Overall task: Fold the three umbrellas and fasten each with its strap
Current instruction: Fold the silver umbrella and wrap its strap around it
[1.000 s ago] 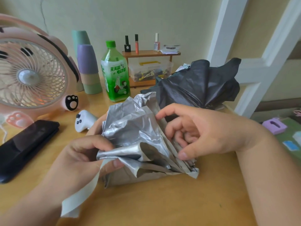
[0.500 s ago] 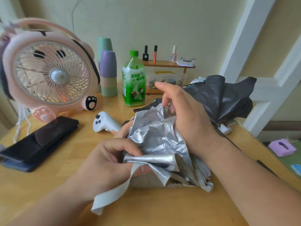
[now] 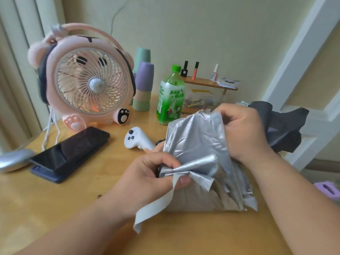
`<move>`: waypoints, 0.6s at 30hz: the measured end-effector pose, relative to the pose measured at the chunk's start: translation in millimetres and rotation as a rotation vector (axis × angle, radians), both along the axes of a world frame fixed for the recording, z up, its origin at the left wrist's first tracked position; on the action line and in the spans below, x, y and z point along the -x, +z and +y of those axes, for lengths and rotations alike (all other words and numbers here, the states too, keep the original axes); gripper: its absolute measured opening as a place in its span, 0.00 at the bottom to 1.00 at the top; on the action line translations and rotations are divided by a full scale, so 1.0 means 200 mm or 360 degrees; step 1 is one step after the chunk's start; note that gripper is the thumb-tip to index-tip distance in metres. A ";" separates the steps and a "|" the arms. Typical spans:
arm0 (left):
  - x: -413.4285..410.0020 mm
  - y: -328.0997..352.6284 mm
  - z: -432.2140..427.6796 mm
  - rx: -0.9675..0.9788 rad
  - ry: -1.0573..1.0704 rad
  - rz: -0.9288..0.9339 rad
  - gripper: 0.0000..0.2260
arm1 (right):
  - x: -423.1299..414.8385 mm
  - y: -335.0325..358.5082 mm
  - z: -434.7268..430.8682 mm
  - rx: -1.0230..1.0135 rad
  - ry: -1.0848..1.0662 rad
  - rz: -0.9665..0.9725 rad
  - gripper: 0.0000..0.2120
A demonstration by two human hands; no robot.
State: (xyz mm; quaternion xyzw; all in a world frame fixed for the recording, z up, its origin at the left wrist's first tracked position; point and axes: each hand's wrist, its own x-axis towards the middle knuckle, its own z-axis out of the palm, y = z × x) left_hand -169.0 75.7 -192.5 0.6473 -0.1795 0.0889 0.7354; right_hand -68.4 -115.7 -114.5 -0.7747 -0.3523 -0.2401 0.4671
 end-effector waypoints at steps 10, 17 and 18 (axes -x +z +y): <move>0.01 0.00 -0.06 0.0171 0.0153 0.0050 0.08 | -0.01 0.08 -0.02 0.0456 0.0136 0.0309 0.12; 0.01 0.01 -0.08 0.0128 0.0268 0.0077 0.09 | 0.07 0.14 -0.08 -0.0437 -0.0314 0.0213 0.19; 0.01 0.01 -0.08 0.0133 0.0275 0.0097 0.11 | 0.13 0.10 -0.11 -0.0372 -0.0242 0.0165 0.17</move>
